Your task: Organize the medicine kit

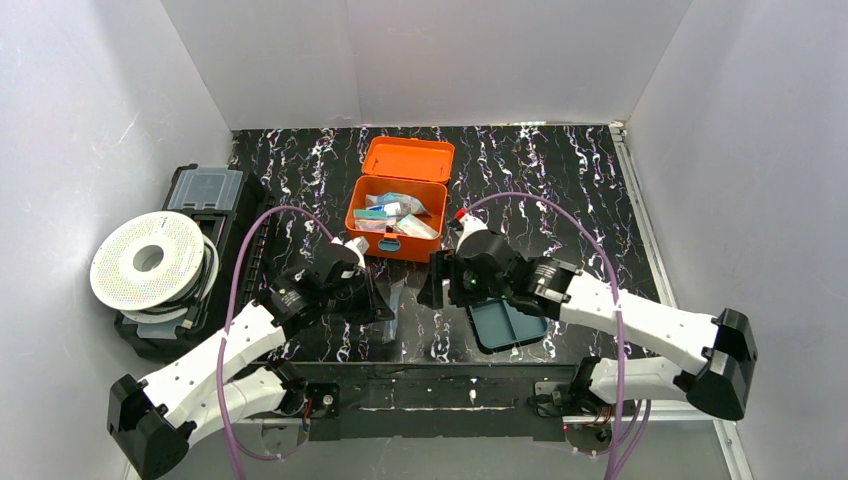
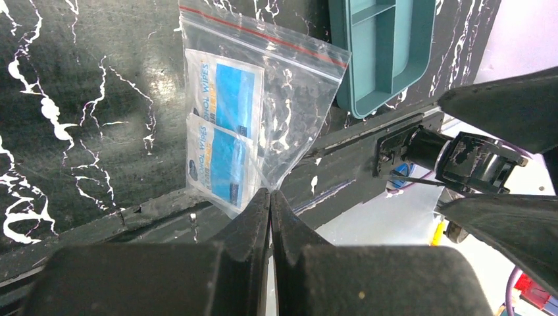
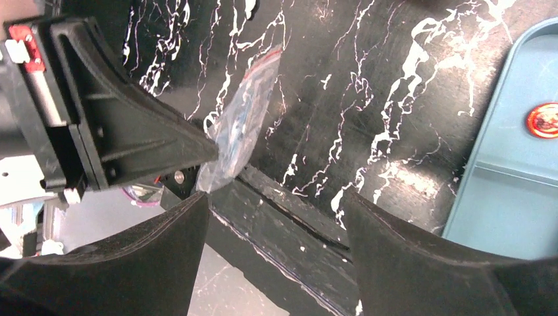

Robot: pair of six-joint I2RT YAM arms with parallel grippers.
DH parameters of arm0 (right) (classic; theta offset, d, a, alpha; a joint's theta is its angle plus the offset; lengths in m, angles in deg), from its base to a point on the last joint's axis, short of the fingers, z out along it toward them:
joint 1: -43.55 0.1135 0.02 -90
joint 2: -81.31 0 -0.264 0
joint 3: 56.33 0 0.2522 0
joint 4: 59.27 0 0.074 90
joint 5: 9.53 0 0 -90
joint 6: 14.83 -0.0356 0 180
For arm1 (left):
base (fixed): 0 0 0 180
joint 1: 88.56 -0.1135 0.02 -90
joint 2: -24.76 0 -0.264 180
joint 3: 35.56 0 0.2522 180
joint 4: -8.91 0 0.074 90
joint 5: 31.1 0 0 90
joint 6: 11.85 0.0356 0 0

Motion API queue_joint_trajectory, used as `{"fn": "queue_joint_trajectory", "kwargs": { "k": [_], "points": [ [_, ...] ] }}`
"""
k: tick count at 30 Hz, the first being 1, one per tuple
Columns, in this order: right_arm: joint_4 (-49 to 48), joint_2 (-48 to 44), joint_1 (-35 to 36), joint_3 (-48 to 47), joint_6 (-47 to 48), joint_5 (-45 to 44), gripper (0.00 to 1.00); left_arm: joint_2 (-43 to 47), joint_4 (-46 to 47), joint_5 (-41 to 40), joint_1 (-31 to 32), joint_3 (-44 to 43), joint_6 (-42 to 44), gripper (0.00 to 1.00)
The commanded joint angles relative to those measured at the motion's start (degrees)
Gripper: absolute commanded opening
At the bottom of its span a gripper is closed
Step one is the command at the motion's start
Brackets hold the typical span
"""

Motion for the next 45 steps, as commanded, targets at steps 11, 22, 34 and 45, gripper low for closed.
{"fn": "queue_joint_trajectory", "kwargs": {
  "k": [11, 22, 34, 45],
  "points": [
    [-3.29, 11.17, 3.06, -9.28, -5.32, -4.46, 0.82, 0.25, 3.44, -0.53, 1.94, 0.06, -0.25, 0.0],
    [-2.47, 18.1, 3.92, -12.34, -5.91, -4.8, 0.81, 0.08, 4.21, 1.44, 3.05, 0.18, 0.64, 0.0],
    [-2.13, 21.58, 4.0, -12.99, -6.41, -3.82, 0.61, -1.43, 5.18, 3.6, 3.75, -0.92, 2.38, 0.0],
    [-3.88, 22.04, 4.0, -11.76, -6.64, -1.61, 0.06, -2.45, 6.82, 5.22, 3.82, -1.22, 3.7, 0.0]
  ]
}}
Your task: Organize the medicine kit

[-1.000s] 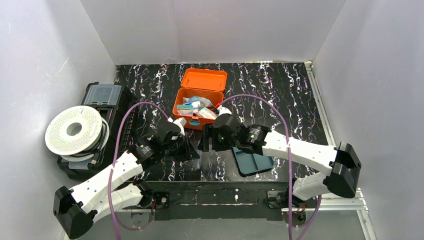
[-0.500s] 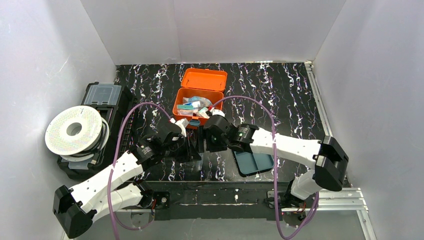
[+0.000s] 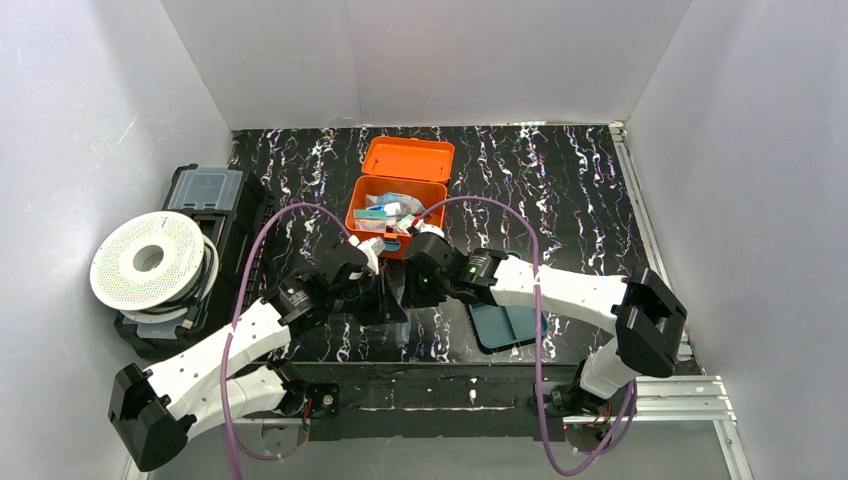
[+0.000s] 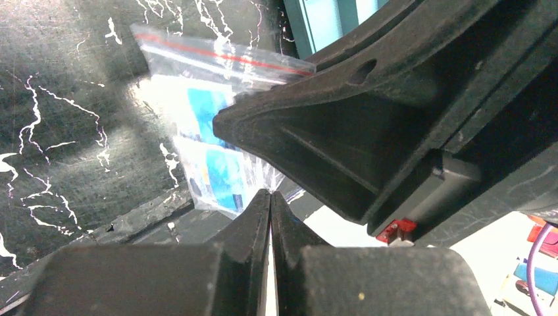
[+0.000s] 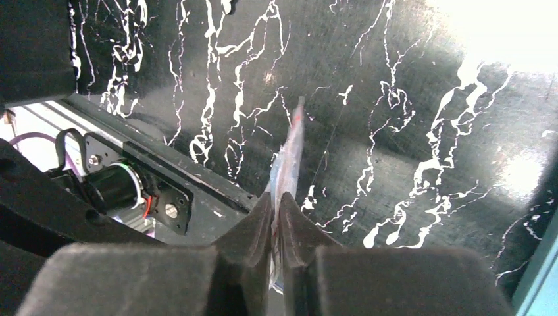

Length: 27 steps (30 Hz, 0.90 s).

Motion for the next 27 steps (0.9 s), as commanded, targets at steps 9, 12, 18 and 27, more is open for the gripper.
{"fn": "queue_joint_trajectory", "kwargs": {
  "k": [9, 12, 18, 27],
  "points": [
    [-2.27, -4.79, 0.05, 1.76, 1.95, -2.43, 0.01, 0.13, 1.75, 6.04, 0.38, -1.69, 4.27, 0.43],
    [-2.57, -8.15, -0.78, 4.58, 4.56, -2.41, 0.01, 1.56, 1.75, 6.33, 0.41, -1.82, 4.73, 0.53],
    [-3.07, -17.77, -6.03, 11.86, 11.38, 0.77, 0.01, 5.45, 0.13, 5.21, 0.36, -2.67, 5.91, 0.63],
    [3.31, -29.49, -19.55, 16.41, 23.96, 6.65, 0.01, 9.15, -4.1, 3.26, 0.37, -3.81, 6.22, 0.64]
  ]
}}
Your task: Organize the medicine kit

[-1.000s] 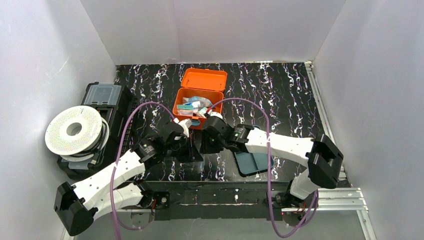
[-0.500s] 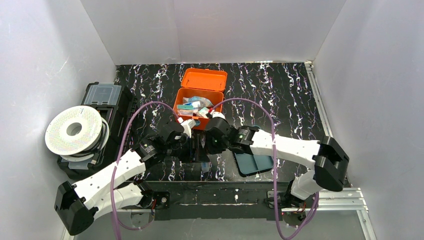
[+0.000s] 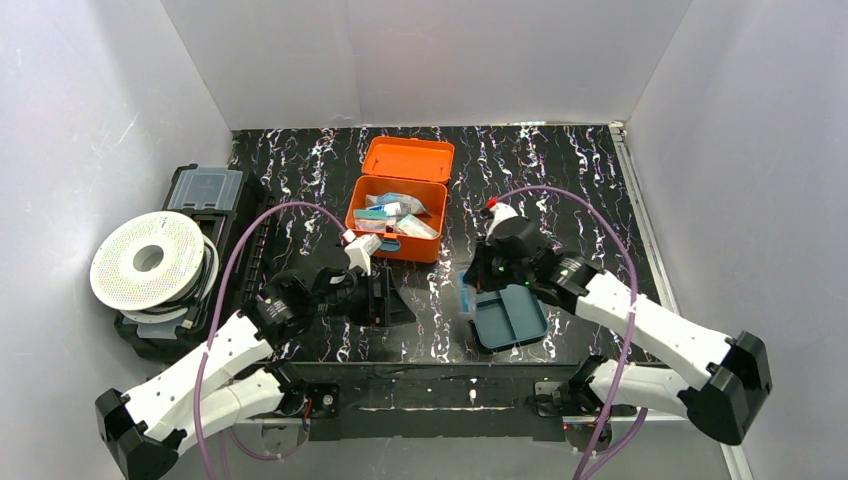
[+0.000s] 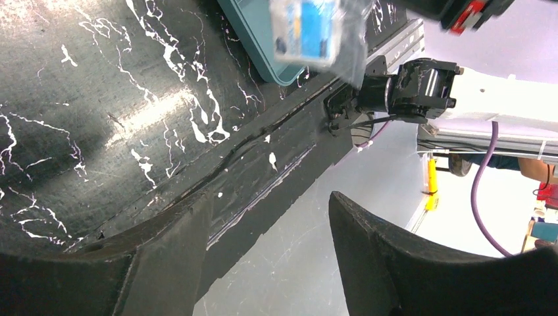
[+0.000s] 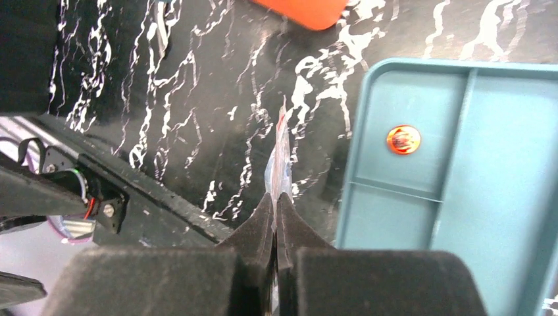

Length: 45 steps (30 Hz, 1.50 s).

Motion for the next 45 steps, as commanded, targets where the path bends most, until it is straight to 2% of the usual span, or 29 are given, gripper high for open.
{"fn": "queue_joint_trajectory", "kwargs": {
  "k": [1, 7, 14, 24, 32, 45],
  "points": [
    [3.21, -5.0, -5.77, 1.09, 9.21, 3.46, 0.01, 2.44, -4.25, -1.11, 0.36, -2.35, 1.29, 0.64],
    [6.34, -5.66, -13.82, 1.16, 15.44, 10.37, 0.01, 6.05, -9.23, -2.7, 0.38, -4.85, 2.16, 0.67],
    [5.98, -2.74, -16.36, 2.72, 21.14, 18.89, 0.01, 13.05, -16.41, -8.12, 0.35, -8.41, 3.14, 0.71],
    [-3.62, -2.36, -19.21, 9.95, 24.02, 25.82, 0.01, 23.84, -22.31, -14.66, 0.37, -11.52, 4.39, 0.98],
    [-6.45, 1.45, -21.23, 11.3, 24.82, 28.77, 0.01, 29.09, -25.74, -21.07, 0.34, -11.58, 5.97, 0.98],
    [-8.78, 4.13, -23.0, 14.88, 21.49, 32.77, 0.01, 31.18, -27.8, -23.54, 0.41, -10.37, 7.85, 0.98]
  ]
}}
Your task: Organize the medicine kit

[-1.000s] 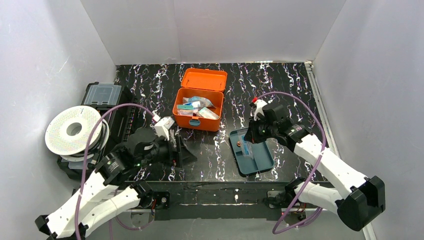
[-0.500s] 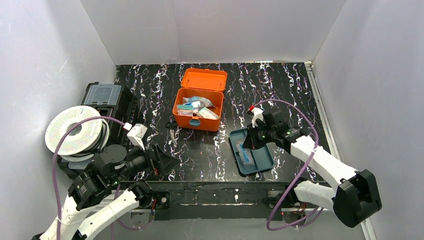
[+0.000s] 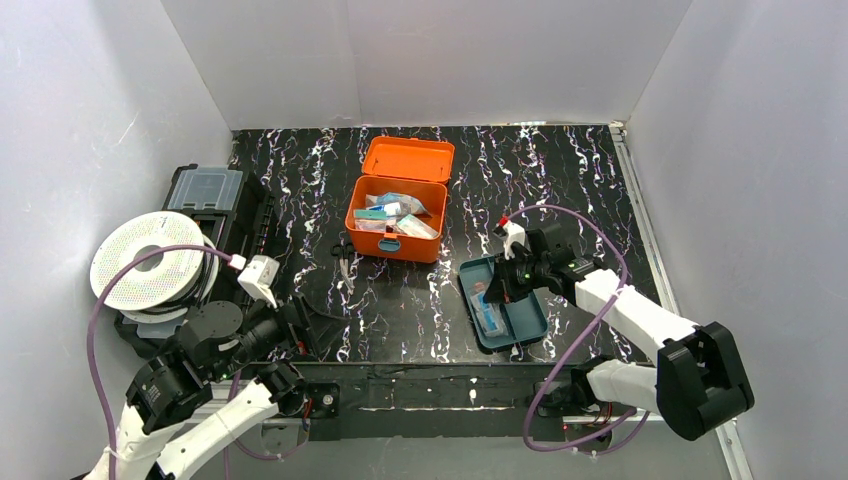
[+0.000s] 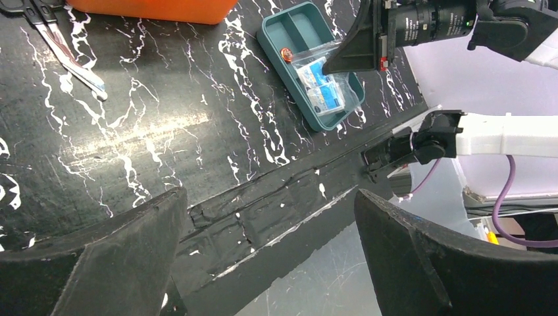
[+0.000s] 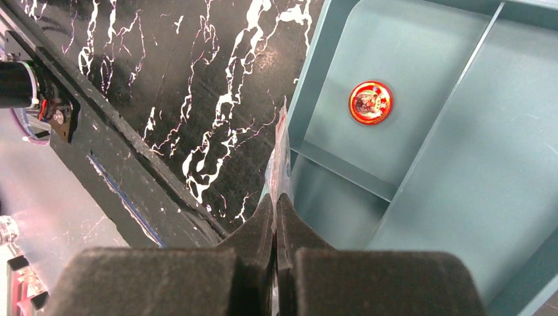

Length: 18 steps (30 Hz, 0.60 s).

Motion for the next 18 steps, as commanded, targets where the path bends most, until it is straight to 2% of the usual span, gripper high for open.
{"fn": "queue_joint_trajectory", "kwargs": {
  "k": [1, 15, 18],
  "points": [
    [-2.02, 0.76, -0.53, 0.91, -2.24, 1.81, 0.01, 1.08, -1.32, -1.98, 0.38, 0.4, 1.14, 0.98],
    [-2.09, 6.74, -0.61, 3.86, -8.44, 0.66, 0.02, 2.6, -3.25, -4.36, 0.36, 1.61, 1.42, 0.98],
    [-1.42, 5.8, -0.64, 3.52, -8.62, -0.74, 0.2, 2.88, -2.9, -4.45, 0.32, 2.5, 1.46, 0.98]
  ]
}}
